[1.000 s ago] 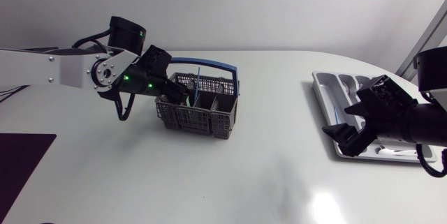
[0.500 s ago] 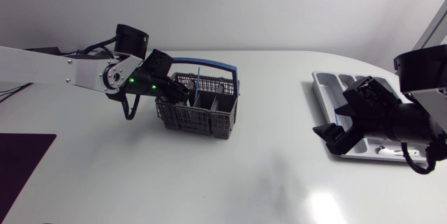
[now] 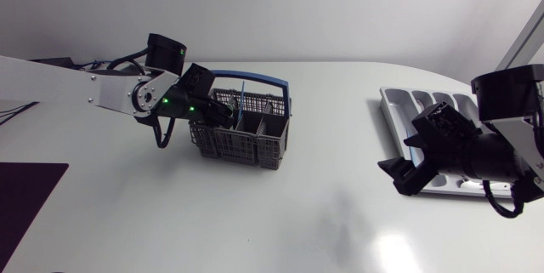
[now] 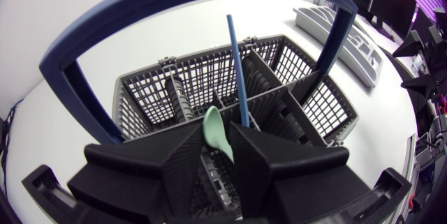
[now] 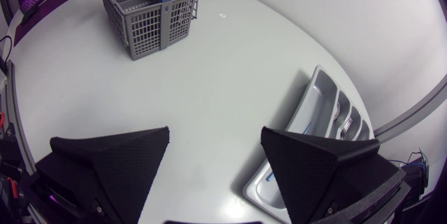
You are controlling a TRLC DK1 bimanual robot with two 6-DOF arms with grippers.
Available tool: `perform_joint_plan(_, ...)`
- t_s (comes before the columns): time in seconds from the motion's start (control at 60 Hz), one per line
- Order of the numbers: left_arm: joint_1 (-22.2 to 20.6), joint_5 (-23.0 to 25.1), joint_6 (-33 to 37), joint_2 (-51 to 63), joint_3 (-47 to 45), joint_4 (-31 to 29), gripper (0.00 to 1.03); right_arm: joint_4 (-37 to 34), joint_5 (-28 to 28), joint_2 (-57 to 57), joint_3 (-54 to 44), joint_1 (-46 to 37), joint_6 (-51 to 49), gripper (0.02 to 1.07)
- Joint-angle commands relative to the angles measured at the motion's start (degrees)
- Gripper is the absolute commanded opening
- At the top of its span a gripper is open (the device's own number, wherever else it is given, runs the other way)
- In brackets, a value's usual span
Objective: Unload the cutlery basket into the drawer organizer.
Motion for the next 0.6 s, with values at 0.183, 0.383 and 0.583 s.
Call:
perform_joint_plan(0.183, -0.13, 0.37, -0.08, 1.09, 1.14, 0.68, 0.28, 0.95, 0.62, -0.23, -2.74, 0.36, 1.27, 0.97)
perform_joint_plan(0.383, -0.3, 0.37, -0.25, 1.97, 1.06, 2.0, 0.28, 1.12, 0.62, -0.23, -2.92, 0.36, 1.27, 0.97)
perform_joint_plan(0.583, -0.92, 0.37, -0.34, 2.85, 0.88, 3.14, 0.08, 1.21, 0.62, -0.32, -3.36, 0.36, 1.09, 0.97)
